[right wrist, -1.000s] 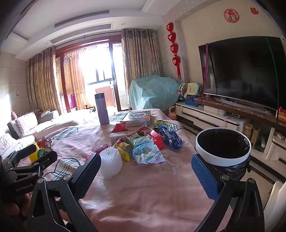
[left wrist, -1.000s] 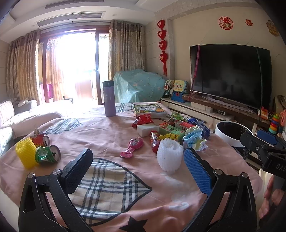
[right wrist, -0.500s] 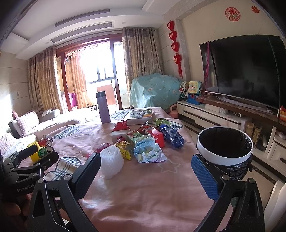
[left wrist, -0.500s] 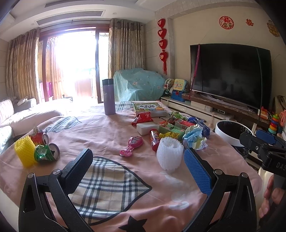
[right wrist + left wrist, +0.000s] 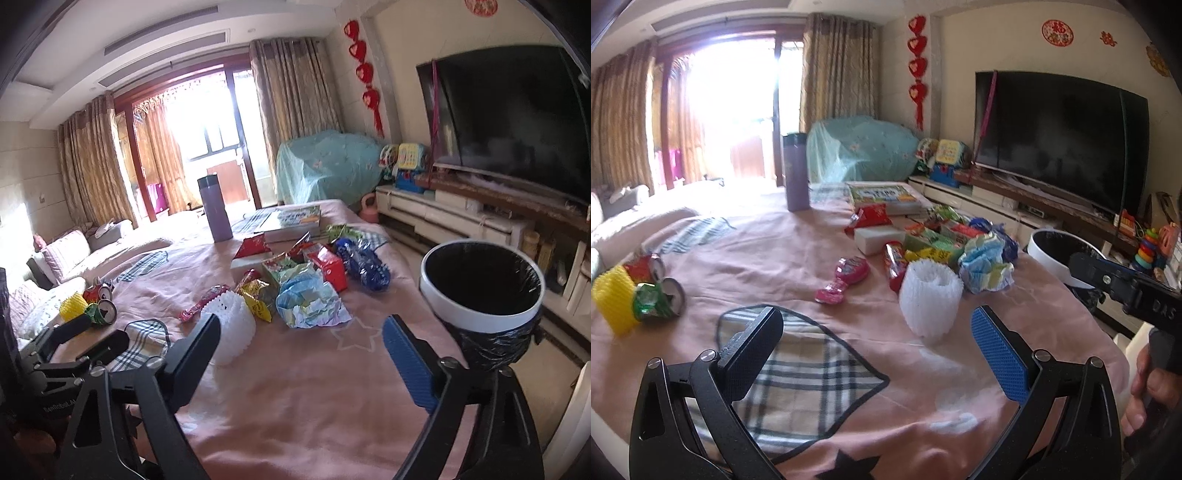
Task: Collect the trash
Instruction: 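Grasp the white mesh sleeve with the left gripper while the right grasps the crumpled blue wrapper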
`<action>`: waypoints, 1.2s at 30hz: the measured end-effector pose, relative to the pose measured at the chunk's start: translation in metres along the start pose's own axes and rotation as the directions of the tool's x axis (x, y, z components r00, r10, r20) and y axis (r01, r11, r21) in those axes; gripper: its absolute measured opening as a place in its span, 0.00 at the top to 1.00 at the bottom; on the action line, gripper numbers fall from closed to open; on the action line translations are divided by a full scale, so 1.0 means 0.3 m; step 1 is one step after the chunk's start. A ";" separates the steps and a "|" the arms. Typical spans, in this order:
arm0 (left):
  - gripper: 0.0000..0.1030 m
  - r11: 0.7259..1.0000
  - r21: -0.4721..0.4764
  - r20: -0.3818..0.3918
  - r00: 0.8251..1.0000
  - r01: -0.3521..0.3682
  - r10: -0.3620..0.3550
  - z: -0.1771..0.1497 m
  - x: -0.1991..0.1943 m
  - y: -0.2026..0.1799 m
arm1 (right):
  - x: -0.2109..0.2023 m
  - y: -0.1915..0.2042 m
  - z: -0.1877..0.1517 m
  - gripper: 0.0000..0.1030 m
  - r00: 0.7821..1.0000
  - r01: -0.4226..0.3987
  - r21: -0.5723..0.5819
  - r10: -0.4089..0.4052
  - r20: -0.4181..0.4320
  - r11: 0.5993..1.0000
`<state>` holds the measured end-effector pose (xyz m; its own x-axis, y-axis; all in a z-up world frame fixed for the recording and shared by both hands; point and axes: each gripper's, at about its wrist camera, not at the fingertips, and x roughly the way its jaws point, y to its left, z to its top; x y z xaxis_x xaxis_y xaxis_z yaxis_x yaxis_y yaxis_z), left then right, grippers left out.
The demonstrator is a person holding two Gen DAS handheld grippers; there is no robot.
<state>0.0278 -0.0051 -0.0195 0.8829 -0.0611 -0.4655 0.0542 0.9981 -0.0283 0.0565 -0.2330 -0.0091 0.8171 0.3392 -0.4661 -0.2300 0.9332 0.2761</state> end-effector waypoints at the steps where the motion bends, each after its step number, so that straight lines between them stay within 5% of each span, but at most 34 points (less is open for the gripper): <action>1: 0.00 1.000 0.003 -0.014 1.000 0.010 -0.010 0.001 0.018 -0.005 | 0.021 -0.011 0.004 0.22 1.000 -0.009 0.009 0.009 -0.019 1.000; 6: 0.07 0.997 0.016 -0.114 0.990 0.080 -0.078 0.005 0.145 -0.039 | 0.140 -0.058 0.019 0.37 0.992 -0.039 0.039 0.044 -0.118 0.998; 16: 0.27 0.990 -0.013 -0.245 0.960 0.140 -0.139 0.035 0.358 -0.074 | 0.361 -0.104 0.054 0.38 0.958 -0.077 0.085 0.097 -0.271 0.993; 17: 0.34 0.988 -0.025 -0.260 0.953 0.155 -0.156 0.031 0.373 -0.077 | 0.385 -0.108 0.049 0.42 0.951 -0.079 0.091 0.103 -0.291 0.993; 20: 0.59 0.983 -0.022 -0.292 0.939 0.185 -0.183 0.021 0.406 -0.087 | 0.429 -0.123 0.033 0.88 0.936 -0.097 0.120 0.131 -0.327 0.988; 21: 0.62 0.982 -0.015 -0.292 0.938 0.190 -0.186 0.017 0.402 -0.093 | 0.431 -0.130 0.030 0.92 0.934 -0.097 0.128 0.135 -0.330 0.987; 23: 0.73 0.980 -0.008 -0.283 0.940 0.198 -0.192 0.015 0.389 -0.100 | 0.422 -0.140 0.029 0.93 0.936 -0.102 0.142 0.143 -0.321 0.985; 36: 0.77 0.955 0.036 -0.237 0.931 0.294 -0.277 0.093 0.289 -0.222 | 0.175 -0.260 0.071 0.96 0.978 -0.054 0.197 0.091 -0.187 0.979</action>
<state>0.1136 -0.0768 -0.0334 0.6963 -0.3337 -0.6355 0.3276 0.9355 -0.1323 0.1286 -0.2906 -0.0371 0.6797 0.4391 -0.5875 -0.1651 0.8720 0.4608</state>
